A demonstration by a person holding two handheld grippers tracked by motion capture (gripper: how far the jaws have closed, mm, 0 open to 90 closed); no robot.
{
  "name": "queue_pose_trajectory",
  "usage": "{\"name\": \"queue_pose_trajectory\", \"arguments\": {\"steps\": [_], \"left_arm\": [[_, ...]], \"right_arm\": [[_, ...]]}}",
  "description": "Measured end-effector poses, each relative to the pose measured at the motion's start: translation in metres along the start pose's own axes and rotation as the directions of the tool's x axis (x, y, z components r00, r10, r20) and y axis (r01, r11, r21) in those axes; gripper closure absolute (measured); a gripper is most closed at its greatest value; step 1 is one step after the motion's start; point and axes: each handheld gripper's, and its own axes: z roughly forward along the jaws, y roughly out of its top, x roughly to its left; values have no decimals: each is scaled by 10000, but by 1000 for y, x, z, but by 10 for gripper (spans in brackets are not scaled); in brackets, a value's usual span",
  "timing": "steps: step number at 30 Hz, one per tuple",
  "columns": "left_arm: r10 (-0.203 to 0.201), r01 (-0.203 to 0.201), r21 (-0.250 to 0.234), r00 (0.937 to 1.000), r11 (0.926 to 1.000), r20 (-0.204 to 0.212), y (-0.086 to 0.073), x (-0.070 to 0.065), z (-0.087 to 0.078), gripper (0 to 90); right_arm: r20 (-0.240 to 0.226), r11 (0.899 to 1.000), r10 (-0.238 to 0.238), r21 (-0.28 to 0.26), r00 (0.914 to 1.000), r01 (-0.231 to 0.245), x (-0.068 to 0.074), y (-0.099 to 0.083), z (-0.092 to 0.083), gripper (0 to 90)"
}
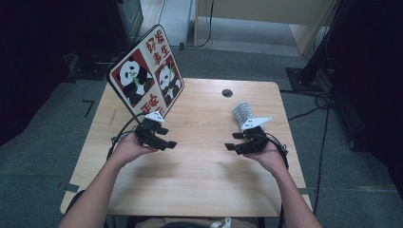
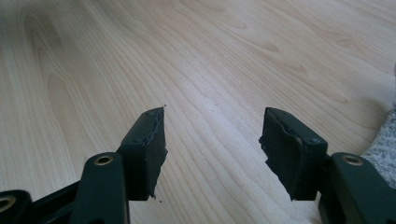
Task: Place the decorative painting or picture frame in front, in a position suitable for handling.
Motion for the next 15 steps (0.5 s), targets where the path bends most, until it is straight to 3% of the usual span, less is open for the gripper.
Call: {"name": "queue_pose_trajectory", "arguments": {"steps": [10,15], "left_arm": [[-306,307,-156,9995,9994,46,-1,1,-8,277],[-423,428,-358,9990,9984,149,-2,3,-13,296]], "right_arm": [[-33,9990,363,-260,9993,-364,-2,1,-5,418],[0,9992,384,139,9993,-384,-3,-2,-2,423]]}}
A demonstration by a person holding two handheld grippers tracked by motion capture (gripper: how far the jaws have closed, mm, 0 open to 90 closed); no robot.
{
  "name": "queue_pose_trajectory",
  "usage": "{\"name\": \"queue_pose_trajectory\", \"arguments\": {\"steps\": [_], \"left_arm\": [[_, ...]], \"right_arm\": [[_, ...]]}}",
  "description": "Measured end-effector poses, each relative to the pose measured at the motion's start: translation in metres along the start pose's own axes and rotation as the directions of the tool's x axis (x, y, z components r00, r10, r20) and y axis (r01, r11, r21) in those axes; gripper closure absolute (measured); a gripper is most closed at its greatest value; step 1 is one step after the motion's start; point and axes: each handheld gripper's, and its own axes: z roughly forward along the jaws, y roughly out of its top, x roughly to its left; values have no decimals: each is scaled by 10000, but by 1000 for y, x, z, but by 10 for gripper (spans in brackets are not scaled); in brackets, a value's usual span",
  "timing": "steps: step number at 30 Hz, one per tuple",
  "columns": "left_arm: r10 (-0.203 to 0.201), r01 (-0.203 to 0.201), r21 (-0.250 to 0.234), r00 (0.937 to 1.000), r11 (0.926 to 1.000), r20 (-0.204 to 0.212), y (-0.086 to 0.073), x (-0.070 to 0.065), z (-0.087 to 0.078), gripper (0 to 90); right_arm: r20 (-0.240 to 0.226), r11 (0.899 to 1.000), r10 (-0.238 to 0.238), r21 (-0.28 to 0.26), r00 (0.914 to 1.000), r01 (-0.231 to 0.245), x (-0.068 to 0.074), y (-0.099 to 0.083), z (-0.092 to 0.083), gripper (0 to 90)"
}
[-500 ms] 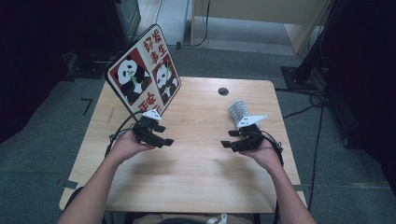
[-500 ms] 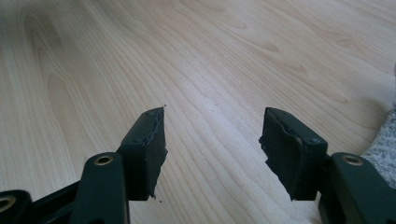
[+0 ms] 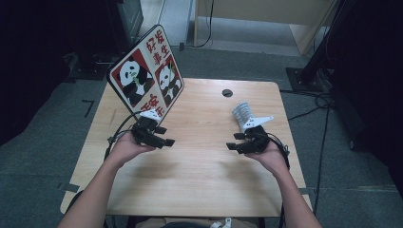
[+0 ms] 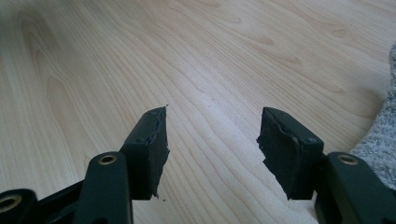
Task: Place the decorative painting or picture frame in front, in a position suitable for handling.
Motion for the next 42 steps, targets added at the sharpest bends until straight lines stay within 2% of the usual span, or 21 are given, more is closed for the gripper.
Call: {"name": "queue_pose_trajectory", "arguments": {"steps": [8,13,17,22,27,42], "left_arm": [[-71,71,32,10000,10000,5,-3,4,-5,303],[-217,217,-55,9998,9997,6,-4,4,-9,309],[-242,242,-33,9997,9997,-10,-5,4,-12,309],[-315,315,-64,9995,9995,0,-8,4,-17,322],[-432,431,-118,9990,9990,-92,-11,5,-24,322],[-898,883,-389,9953,9953,-375,-25,12,-44,326]], "right_arm": [[71,9999,-58,-135,10000,59,0,0,-1,414],[-132,9997,-130,-222,9998,128,-1,-1,-2,459],[-205,9992,210,-341,9996,-217,-1,-2,-4,467],[-180,9993,117,-357,9998,-123,-3,-2,-3,475],[-110,9999,70,-109,9999,-71,-4,0,-2,469],[-60,9997,-205,108,9998,205,-5,6,3,455]]}}
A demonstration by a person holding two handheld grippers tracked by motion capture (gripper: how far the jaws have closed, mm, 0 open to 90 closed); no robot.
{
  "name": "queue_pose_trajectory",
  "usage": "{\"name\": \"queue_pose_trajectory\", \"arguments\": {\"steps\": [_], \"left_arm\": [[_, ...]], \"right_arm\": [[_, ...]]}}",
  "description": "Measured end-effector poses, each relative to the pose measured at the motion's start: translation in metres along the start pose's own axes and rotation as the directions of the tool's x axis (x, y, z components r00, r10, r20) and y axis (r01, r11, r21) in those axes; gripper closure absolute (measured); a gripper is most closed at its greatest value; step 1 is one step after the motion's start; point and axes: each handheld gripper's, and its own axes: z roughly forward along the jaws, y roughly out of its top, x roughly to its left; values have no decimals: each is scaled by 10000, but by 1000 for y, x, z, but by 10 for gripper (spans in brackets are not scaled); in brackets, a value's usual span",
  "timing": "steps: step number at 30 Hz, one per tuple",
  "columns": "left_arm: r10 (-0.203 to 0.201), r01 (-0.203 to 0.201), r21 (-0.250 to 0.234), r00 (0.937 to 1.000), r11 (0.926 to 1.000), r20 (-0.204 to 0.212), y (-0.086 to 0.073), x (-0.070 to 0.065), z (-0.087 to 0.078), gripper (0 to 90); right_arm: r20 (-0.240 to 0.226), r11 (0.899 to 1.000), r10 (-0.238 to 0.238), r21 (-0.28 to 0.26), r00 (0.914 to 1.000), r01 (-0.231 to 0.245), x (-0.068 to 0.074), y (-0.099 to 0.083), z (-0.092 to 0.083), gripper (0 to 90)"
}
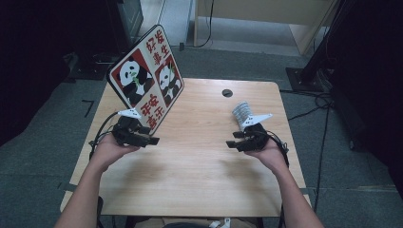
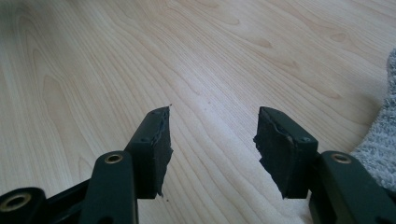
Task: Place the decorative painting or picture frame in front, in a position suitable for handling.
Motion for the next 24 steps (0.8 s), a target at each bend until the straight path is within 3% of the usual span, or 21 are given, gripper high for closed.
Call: {"name": "queue_pose_trajectory", "arguments": {"steps": [8,13,24], "left_arm": [[-443,441,-126,9988,9989,-200,-10,8,-14,333],[-825,802,-542,9957,9953,-410,-16,15,-29,342],[-1274,1230,-698,9899,9899,-624,-17,29,-38,342]], "right_arm": [[78,10000,-54,2,10000,54,-1,3,2,450],[41,9999,-125,11,9999,125,-1,4,3,451],[6,9998,-155,101,9999,155,-1,4,6,450]]}}
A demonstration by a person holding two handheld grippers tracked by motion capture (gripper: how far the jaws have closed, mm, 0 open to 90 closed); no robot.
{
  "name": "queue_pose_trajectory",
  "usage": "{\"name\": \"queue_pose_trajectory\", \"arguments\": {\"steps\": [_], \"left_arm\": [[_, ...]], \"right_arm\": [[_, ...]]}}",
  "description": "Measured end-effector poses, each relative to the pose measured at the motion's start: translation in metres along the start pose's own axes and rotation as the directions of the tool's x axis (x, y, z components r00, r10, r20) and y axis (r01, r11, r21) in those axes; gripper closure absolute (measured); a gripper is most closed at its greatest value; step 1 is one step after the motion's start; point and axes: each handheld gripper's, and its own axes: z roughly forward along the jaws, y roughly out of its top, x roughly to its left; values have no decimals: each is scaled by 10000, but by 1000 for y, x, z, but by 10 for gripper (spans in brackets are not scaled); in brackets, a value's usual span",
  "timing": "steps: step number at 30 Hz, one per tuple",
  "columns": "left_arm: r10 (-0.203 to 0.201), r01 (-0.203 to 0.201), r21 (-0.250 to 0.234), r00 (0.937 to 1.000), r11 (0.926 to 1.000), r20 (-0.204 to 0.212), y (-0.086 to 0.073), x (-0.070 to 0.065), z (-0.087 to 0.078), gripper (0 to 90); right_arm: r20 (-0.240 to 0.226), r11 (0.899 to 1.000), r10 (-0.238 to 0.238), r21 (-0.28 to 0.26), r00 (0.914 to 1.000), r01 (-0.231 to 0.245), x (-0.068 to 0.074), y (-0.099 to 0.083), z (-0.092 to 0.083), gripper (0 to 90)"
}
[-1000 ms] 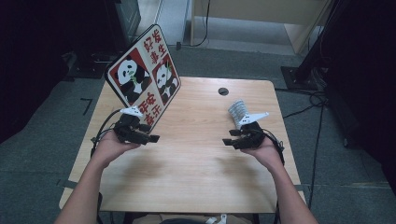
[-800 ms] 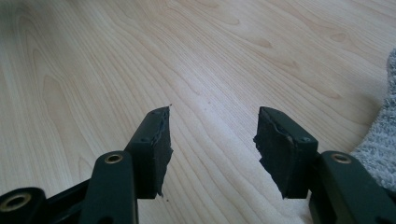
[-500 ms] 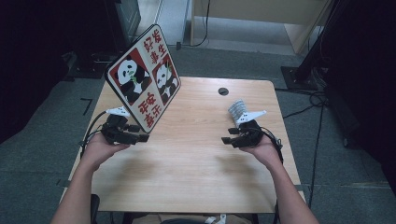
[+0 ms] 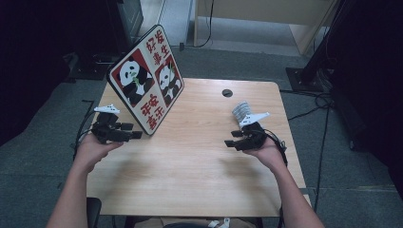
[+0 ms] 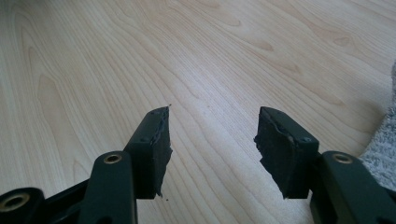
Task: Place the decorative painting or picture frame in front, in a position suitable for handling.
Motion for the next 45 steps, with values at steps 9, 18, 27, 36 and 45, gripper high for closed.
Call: {"name": "queue_pose_trajectory", "arguments": {"steps": [9,18,27,36,45], "left_arm": [[-216,219,130,9995,9997,-217,11,10,-12,341],[-425,422,-190,9989,9989,-178,35,17,-28,336],[-366,360,-230,9989,9991,-290,65,20,-46,338],[-113,110,-87,9993,9999,-349,95,18,-55,342],[-51,57,114,9987,9999,-501,134,24,-63,349]], "right_arm": [[-48,9999,-47,128,10000,48,2,1,3,450],[-89,9997,-123,218,9999,125,4,1,4,451],[-79,9996,-102,269,9999,104,5,1,4,450],[-63,9994,-131,316,9999,133,5,0,4,450],[-83,9993,-125,338,9999,128,5,0,5,449]]}}
